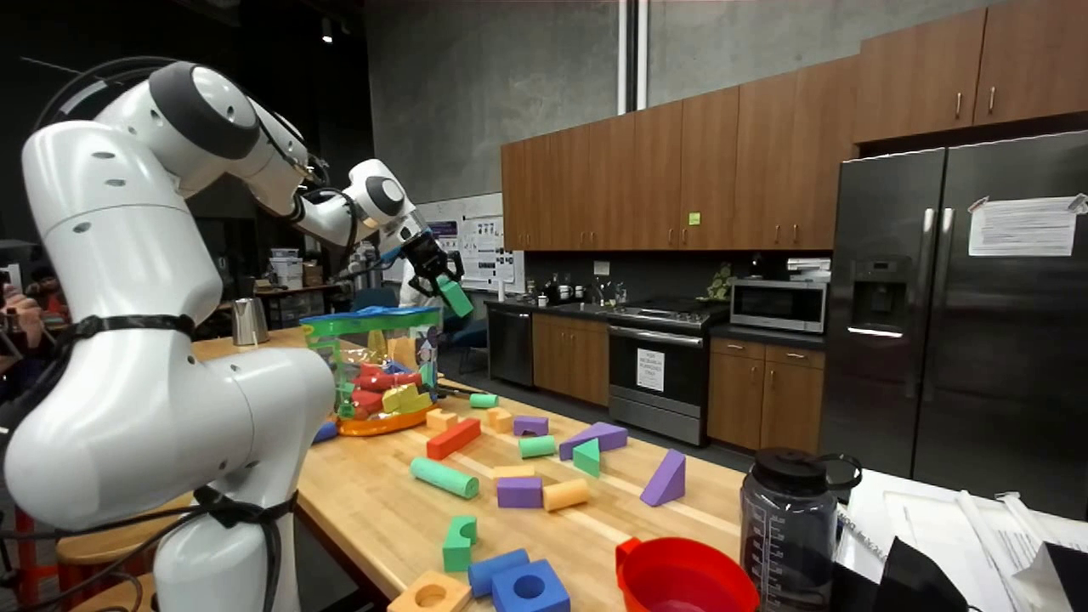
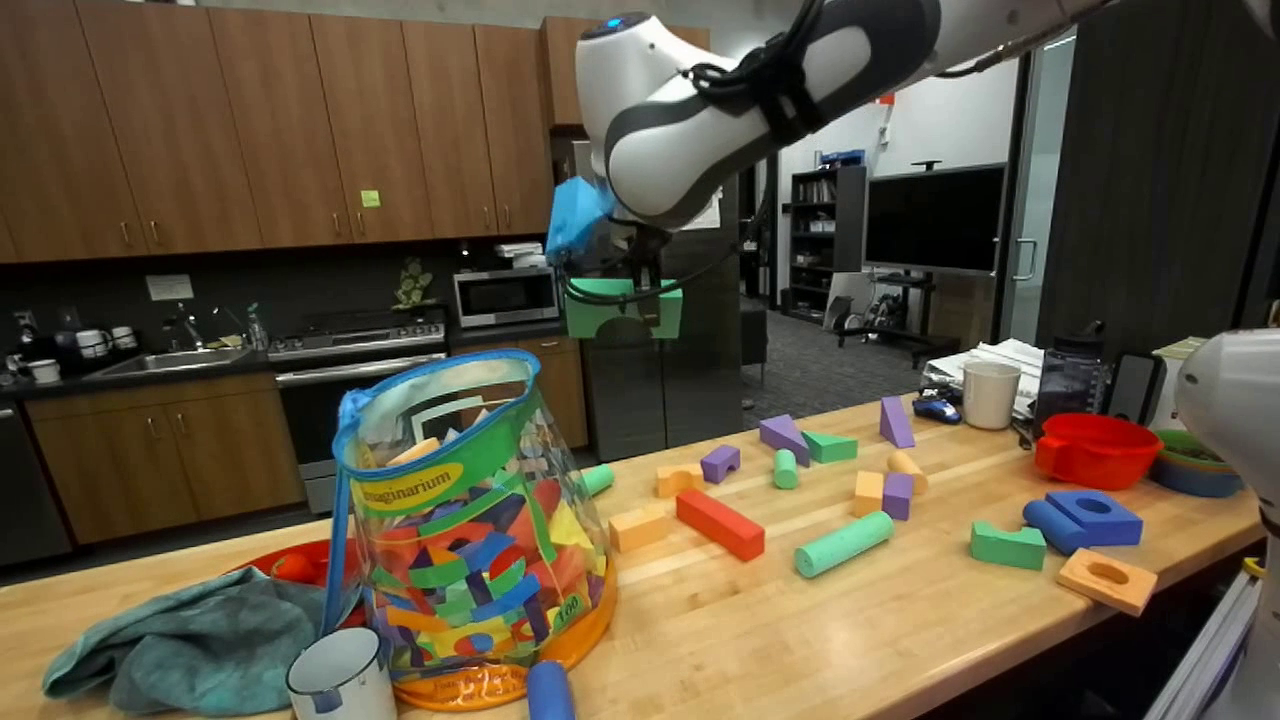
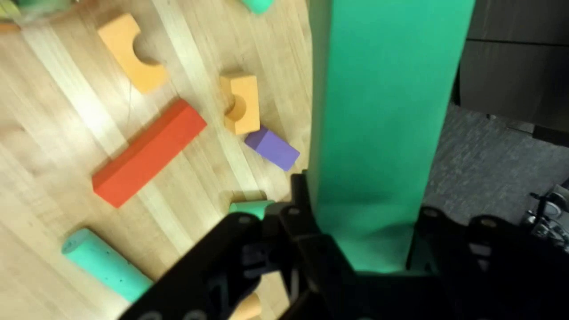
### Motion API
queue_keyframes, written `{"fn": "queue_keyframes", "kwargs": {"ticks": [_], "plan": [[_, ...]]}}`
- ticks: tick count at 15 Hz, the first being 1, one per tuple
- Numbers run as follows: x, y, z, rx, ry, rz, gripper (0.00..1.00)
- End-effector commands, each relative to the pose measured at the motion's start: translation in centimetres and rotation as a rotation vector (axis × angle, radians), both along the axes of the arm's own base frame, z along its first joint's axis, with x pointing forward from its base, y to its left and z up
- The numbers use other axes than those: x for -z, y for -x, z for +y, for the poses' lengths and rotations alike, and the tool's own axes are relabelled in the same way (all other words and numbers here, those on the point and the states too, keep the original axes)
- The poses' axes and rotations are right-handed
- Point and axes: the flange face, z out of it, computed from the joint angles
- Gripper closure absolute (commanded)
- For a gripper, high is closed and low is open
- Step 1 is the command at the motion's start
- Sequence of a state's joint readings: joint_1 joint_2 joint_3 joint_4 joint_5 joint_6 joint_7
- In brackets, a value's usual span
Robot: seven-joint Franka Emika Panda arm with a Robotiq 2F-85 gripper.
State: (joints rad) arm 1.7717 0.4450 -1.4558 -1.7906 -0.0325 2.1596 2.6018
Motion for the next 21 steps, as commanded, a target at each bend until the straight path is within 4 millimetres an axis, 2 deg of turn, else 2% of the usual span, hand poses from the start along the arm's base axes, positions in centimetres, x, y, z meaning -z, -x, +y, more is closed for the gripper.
{"fn": "queue_keyframes", "kwargs": {"ticks": [1, 4, 11, 14, 16, 17, 19, 21], "plan": [[-2.3, 1.3, 1.3, 0.014, -0.166, -0.143, 0.84], [-2.5, 2.9, 3.8, -0.033, -0.309, -0.266, 0.84], [0.5, 9.1, 11.1, -0.353, -0.487, -0.500, 0.84], [2.3, 11.6, 13.7, -0.471, -0.493, -0.495, 0.84], [4.4, 12.0, 14.5, -0.501, -0.420, -0.431, 0.84], [5.0, 11.9, 14.6, -0.506, -0.387, -0.404, 0.34], [6.1, 11.3, 14.0, -0.505, -0.335, -0.370, 0.30], [6.4, 10.3, 13.2, -0.491, -0.296, -0.346, 0.17]]}}
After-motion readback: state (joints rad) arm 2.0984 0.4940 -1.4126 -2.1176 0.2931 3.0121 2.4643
